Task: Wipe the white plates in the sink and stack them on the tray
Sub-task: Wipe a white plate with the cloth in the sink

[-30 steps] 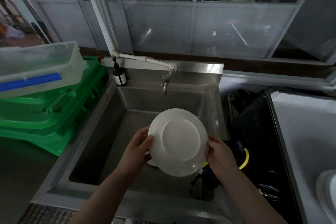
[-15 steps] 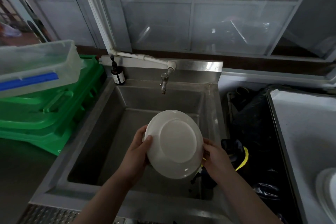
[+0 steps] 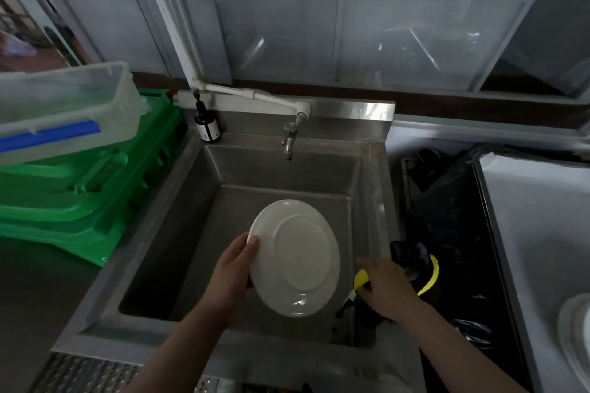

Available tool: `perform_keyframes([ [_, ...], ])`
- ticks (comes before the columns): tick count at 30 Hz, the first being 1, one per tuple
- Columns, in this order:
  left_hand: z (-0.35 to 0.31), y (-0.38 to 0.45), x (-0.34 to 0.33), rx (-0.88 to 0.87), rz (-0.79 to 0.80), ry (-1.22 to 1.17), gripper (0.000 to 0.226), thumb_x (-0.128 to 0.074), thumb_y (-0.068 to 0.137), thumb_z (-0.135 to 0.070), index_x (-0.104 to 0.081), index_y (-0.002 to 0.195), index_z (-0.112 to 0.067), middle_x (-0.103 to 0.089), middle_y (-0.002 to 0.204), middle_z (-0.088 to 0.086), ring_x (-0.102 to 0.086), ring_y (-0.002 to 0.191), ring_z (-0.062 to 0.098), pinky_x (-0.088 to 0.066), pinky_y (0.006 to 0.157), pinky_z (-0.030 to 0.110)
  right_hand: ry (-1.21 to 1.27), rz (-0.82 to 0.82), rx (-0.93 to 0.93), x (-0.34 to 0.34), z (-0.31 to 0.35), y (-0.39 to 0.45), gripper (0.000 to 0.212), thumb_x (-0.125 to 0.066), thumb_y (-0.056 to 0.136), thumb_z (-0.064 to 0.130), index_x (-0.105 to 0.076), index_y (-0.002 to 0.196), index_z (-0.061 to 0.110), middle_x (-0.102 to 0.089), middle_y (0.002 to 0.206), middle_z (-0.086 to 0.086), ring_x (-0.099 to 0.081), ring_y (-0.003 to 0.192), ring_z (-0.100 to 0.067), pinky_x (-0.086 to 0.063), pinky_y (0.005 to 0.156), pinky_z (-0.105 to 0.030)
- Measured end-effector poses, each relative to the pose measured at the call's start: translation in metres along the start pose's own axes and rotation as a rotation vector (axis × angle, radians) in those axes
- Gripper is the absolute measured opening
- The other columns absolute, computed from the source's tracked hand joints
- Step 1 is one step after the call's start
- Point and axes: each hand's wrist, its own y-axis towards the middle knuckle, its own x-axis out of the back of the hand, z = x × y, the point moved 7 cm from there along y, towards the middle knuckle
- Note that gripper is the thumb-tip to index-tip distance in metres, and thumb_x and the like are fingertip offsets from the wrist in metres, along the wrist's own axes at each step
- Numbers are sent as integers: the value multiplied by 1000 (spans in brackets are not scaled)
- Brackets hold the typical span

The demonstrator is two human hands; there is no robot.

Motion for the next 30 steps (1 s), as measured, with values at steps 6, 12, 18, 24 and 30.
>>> perform_keyframes([
  [6,4,4,7,24,-38,-4,26,-48,103,-30,-69,115,-20,-71,114,17,-66,101,34,-51,92,61,-331,254,42,-29,-5,-3,104,-67,82,59,-5,158,25,2,165,-12,-2,151,-34,-3,119,-52],
  [12,2,6,10,27,-40,-8,25,-47,103,-28,-69,113,-19,-72,110,17,-68,97,32,-53,90,58,-451,256,36,-33,-3,0,96,-67,84,50,-12,157,23,-7,163,-12,-12,148,-35,-11,117,-53],
  [18,-1,5,15,23,-10,17,28,-44,104,-31,-68,114,-20,-75,105,12,-72,96,34,-58,83,53,-540,240,29,-37,5,3,72,-62,88,30,-29,151,17,-25,155,-14,-28,138,-36,-20,113,-52],
  [24,0,9,23,12,-38,16,31,-48,103,-32,-69,114,-13,-72,106,19,-70,90,32,-56,78,49,-592,231,38,-40,15,6,50,-55,91,17,-46,139,14,-42,138,-11,-38,127,-34,-32,100,-43],
  [30,0,14,32,2,-27,-1,31,-49,100,-34,-72,110,-16,-74,102,17,-70,86,30,-56,74,46,-563,240,75,-41,13,6,43,-52,94,16,-47,136,17,-47,134,-8,-43,125,-31,-33,98,-40],
])
